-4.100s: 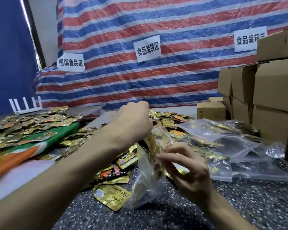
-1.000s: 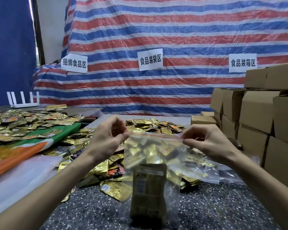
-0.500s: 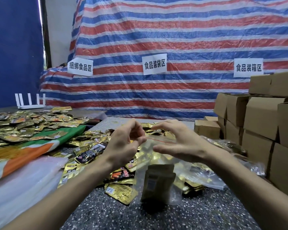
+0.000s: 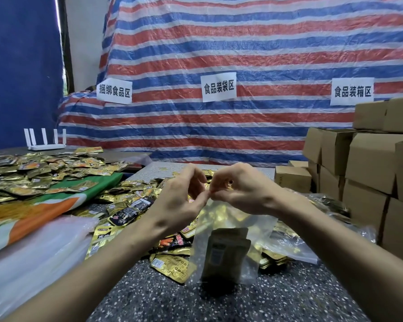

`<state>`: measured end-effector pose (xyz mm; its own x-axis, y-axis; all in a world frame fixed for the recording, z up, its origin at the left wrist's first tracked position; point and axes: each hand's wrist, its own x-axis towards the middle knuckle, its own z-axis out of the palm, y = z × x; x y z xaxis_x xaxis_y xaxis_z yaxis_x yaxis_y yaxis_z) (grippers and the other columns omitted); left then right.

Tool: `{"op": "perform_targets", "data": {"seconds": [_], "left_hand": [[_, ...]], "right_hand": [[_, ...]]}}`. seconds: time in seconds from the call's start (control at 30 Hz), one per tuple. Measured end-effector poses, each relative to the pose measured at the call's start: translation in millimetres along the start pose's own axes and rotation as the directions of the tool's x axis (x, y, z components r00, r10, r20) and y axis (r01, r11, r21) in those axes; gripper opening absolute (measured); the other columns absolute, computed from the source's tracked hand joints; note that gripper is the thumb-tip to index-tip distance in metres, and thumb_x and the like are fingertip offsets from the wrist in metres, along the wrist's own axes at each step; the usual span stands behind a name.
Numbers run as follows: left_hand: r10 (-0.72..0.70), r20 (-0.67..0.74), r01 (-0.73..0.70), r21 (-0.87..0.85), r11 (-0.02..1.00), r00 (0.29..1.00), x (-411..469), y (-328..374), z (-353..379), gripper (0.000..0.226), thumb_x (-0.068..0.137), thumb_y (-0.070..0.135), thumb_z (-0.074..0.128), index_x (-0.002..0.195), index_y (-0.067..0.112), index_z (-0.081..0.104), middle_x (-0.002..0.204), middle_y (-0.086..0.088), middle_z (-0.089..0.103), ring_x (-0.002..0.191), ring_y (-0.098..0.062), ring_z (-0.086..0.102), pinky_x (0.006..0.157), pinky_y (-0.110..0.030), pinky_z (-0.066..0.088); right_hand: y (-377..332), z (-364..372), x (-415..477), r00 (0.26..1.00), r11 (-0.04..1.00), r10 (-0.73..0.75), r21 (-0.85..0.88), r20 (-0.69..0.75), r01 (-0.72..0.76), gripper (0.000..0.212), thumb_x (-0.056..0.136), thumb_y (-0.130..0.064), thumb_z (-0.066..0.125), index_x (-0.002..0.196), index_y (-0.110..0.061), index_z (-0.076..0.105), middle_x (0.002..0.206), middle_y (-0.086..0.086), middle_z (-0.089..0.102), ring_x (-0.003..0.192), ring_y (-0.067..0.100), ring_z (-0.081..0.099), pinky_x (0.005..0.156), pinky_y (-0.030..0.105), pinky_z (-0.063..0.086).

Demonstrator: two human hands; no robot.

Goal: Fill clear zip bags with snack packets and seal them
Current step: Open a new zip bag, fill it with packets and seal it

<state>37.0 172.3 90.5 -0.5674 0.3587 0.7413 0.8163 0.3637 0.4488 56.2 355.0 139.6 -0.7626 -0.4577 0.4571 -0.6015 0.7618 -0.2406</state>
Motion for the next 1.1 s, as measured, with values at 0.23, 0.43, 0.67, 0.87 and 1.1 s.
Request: {"op": "perform_targets", "data": {"seconds": [0.23, 0.43, 0.67, 0.87, 1.1], "left_hand": [[0.176, 0.148, -0.204, 0.201, 0.958, 0.973, 0, -12, -1, 0.021, 0.095, 0.02, 0.051, 0.081, 0.009, 0.062, 0.073, 0.002, 0.058, 0.065, -0.007, 0.05, 0.058, -0.023, 0.039], [0.41, 0.212, -0.46, 0.33, 0.825, 0.887, -1, -10, 2, 0.029, 0.095, 0.019, 0.048, 0.073, 0.003, 0.06, 0.068, -0.002, 0.056, 0.056, -0.016, 0.05, 0.049, -0.03, 0.045], [0.419, 0.122, -0.436, 0.28, 0.855, 0.9, 1, -14, 1, 0.03, 0.095, 0.017, 0.05, 0.069, 0.004, 0.059, 0.068, 0.004, 0.049, 0.057, -0.013, 0.044, 0.05, -0.028, 0.04], [0.363, 0.076, -0.37, 0.275, 0.888, 0.929, 0, -24, -2, 0.035, 0.096, 0.023, 0.048, 0.069, 0.003, 0.06, 0.065, -0.001, 0.053, 0.055, -0.016, 0.046, 0.05, -0.028, 0.039], [0.345, 0.061, -0.349, 0.249, 0.903, 0.937, -1, -31, -6, 0.034, 0.096, 0.023, 0.047, 0.069, 0.005, 0.058, 0.067, 0.006, 0.047, 0.056, -0.01, 0.041, 0.056, -0.015, 0.032]], "right_hand": [[7, 0, -7, 0.999, 1.0, 0.023, 0.018, 0.033, -0.023, 0.008, 0.089, -0.029, 0.072, 0.09, -0.022, 0.074, 0.084, -0.011, 0.068, 0.078, 0.003, 0.062, 0.067, 0.023, 0.049], [19, -1, -25, 0.994, 0.998, 0.054, 0.016, 0.093, -0.056, 0.012, 0.089, -0.035, 0.071, 0.087, -0.023, 0.072, 0.087, -0.009, 0.07, 0.083, 0.006, 0.063, 0.076, 0.032, 0.054], [32, -12, -37, 0.991, 0.997, 0.075, 0.009, 0.11, -0.076, 0.004, 0.091, -0.034, 0.068, 0.09, -0.03, 0.069, 0.092, -0.012, 0.068, 0.089, 0.004, 0.062, 0.085, 0.037, 0.053], [46, -21, -46, 0.986, 0.994, 0.113, -0.014, 0.119, -0.112, 0.008, 0.093, -0.033, 0.066, 0.09, -0.026, 0.07, 0.091, -0.011, 0.067, 0.087, 0.003, 0.06, 0.087, 0.036, 0.052], [60, -29, -57, 0.986, 0.991, 0.134, -0.037, 0.101, -0.13, 0.01, 0.092, -0.032, 0.067, 0.091, -0.024, 0.072, 0.088, -0.012, 0.068, 0.083, 0.001, 0.06, 0.083, 0.034, 0.053]]}}
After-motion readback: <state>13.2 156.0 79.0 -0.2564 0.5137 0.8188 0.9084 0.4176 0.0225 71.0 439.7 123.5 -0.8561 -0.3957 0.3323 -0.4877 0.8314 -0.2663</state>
